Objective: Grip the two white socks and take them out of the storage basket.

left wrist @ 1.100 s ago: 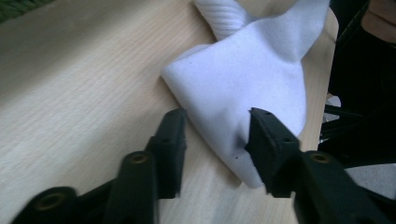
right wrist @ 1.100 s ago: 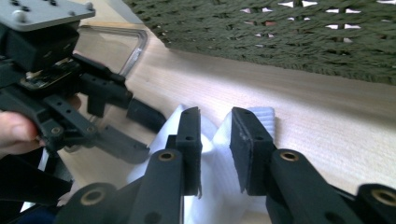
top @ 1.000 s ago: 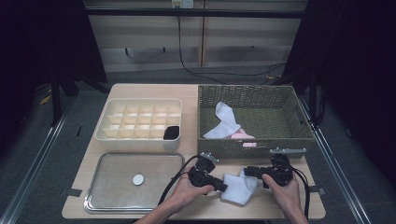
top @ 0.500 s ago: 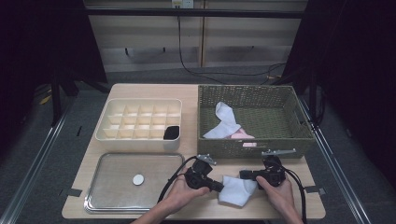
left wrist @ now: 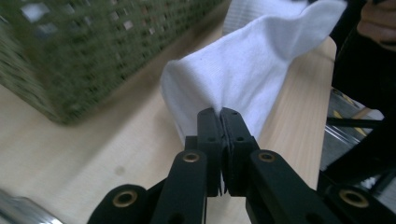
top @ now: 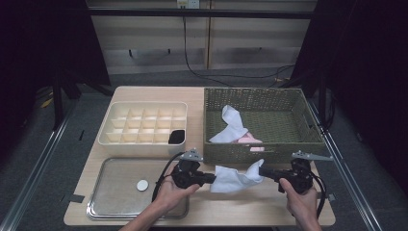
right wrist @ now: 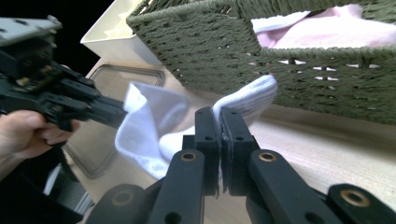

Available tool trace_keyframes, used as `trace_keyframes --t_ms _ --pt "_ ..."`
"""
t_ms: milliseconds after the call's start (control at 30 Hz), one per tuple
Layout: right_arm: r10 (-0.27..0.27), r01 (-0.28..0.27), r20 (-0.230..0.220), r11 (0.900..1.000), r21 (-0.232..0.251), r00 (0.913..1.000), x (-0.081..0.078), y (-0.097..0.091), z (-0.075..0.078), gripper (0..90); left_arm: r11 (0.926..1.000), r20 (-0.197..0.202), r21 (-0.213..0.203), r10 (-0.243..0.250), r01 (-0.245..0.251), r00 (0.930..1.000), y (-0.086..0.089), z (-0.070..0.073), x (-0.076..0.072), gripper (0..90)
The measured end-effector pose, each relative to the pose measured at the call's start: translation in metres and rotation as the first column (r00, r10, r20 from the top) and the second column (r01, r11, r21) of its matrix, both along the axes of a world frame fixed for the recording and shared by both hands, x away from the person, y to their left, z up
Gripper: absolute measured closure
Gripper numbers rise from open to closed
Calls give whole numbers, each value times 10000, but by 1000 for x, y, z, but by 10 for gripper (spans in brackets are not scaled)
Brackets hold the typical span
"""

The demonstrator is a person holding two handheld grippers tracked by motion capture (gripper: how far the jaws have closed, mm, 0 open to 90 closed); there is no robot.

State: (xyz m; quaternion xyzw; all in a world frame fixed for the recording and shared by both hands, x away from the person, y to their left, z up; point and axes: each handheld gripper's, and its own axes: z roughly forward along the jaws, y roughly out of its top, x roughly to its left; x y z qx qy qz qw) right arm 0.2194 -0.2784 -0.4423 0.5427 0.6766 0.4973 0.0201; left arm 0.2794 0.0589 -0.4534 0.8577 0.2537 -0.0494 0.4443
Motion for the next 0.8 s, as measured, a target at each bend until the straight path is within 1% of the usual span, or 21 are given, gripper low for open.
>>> trace_keyframes --t_ms 33,100,167,200,233,267,300,333,367,400,433,467,500,533,567,600,667,700,733,800 --pt "36 -36 4 9999 -104 10000 -1 1 -3 867 10000 -9 51 -55 55 10000 1 0 0 877" --pt "77 -81 -228 9998 -175 9997 -1 2 -11 867 9996 -93 237 -163 166 9998 1 -6 0 872" --pt "227 -249 -558 9990 -379 9982 -3 5 -20 867 9992 -512 189 -331 341 9981 2 -13 0 871" --pt "234 -273 -660 9980 -575 9975 -4 5 -24 867 9991 -548 202 -360 372 9978 2 -15 -2 870" --pt "306 -357 -796 9973 -641 9964 -5 5 -28 867 9989 -604 187 -427 439 9973 2 -16 -3 864" --pt "317 -377 -850 9968 -700 9959 -6 5 -31 866 9976 -694 275 -618 639 9957 1 -17 -3 857" --pt "229 -298 -964 9970 -711 9951 -8 4 -33 867 9973 -706 279 -654 675 9954 0 -17 -4 839" --pt "232 -300 -981 9972 -685 9949 -8 3 -35 867 9981 -798 199 -567 585 9952 -1 -17 -4 814" --pt "234 -309 -1069 9971 -691 9940 -9 3 -36 867 9987 -1036 -76 -509 504 9933 -3 -18 -1 781" --pt "224 -316 -1096 9961 -828 9937 -10 3 -37 866 9987 -1164 -219 -480 458 9920 -4 -18 0 758" --pt "231 -333 -1087 9951 -928 9938 -11 3 -37 866 9991 -1201 -225 -379 355 9920 -5 -19 3 709" --pt "271 -379 -1100 9946 -968 9936 -12 3 -37 865 9996 -1340 -132 -271 256 9906 -5 -20 5 647" --pt "240 -355 -1187 9948 -959 9926 -13 2 -38 865 9997 -1669 -177 -203 176 9858 -4 -22 10 633" --pt "173 -302 -1256 9944 -1016 9919 -14 0 -40 864 9999 -1816 -159 -59 31 9834 -4 -24 12 612" --pt "210 -349 -1304 9938 -1057 9912 -14 -1 -42 862 9996 -1800 49 289 -285 9832 -2 -26 15 591" --pt "152 -306 -1394 9936 -1090 9901 -15 -3 -43 859 9995 -1803 98 319 -307 9831 0 -27 16 577" --pt "119 -283 -1510 9939 -1064 9885 -16 -5 -46 855 9982 -1991 61 590 -590 9782 2 -29 21 550" --pt "107 -270 -1522 9941 -1054 9883 -16 -6 -46 855 9975 -2157 98 699 -694 9740 2 -31 24 532" --pt "156 -316 -1535 9942 -1026 9880 -15 -6 -47 855 9975 -2360 -35 675 -703 9694 1 -33 26 530" --pt "138 -292 -1515 9945 -1004 9884 -15 -6 -47 855 9962 -2623 -49 822 -865 9615 -2 -37 29 514"
